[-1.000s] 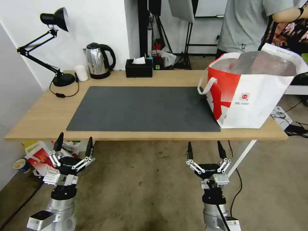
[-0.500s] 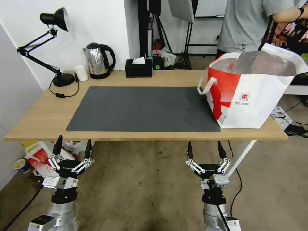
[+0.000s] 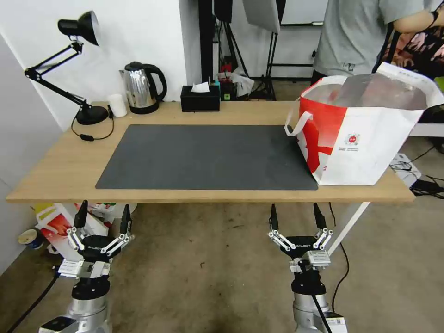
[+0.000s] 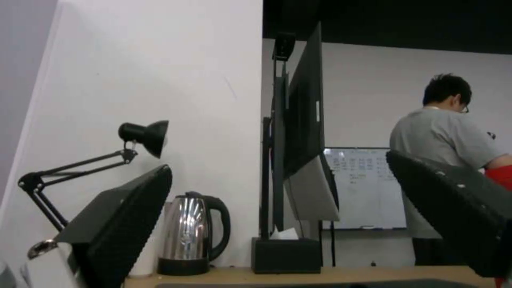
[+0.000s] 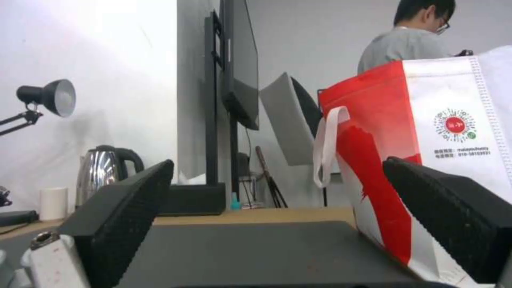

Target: Pick up the trash from the table and place it into the takeout bag.

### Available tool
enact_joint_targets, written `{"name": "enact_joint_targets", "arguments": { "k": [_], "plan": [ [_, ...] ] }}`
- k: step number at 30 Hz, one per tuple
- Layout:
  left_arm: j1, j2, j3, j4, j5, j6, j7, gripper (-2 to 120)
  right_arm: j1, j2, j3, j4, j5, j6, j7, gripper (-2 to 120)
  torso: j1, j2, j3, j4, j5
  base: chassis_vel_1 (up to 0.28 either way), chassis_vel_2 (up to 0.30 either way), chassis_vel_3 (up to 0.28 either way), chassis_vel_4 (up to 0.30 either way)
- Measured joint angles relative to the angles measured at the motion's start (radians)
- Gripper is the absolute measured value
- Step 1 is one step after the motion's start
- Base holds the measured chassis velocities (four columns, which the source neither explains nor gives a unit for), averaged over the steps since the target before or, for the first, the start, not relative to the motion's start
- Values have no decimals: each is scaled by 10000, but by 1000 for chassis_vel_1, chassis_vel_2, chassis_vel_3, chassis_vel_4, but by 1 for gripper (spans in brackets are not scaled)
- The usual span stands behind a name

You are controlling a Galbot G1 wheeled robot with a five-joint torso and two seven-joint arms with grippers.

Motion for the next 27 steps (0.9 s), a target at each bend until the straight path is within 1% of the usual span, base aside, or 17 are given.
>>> {"name": "enact_joint_targets", "arguments": {
  "k": [13, 27],
  "plan": [
    [130, -1, -24, 64, -98, -241, 42, 100, 0, 0, 0, 0, 0, 0, 0, 100, -1, 0, 0, 0, 0, 0, 0, 0, 0],
    [90, -2, -43, 133, -146, -290, 33, 100, 0, 0, 0, 0, 0, 0, 0, 100, 0, 0, 0, 0, 0, 0, 0, 0, 0]
  ]
}}
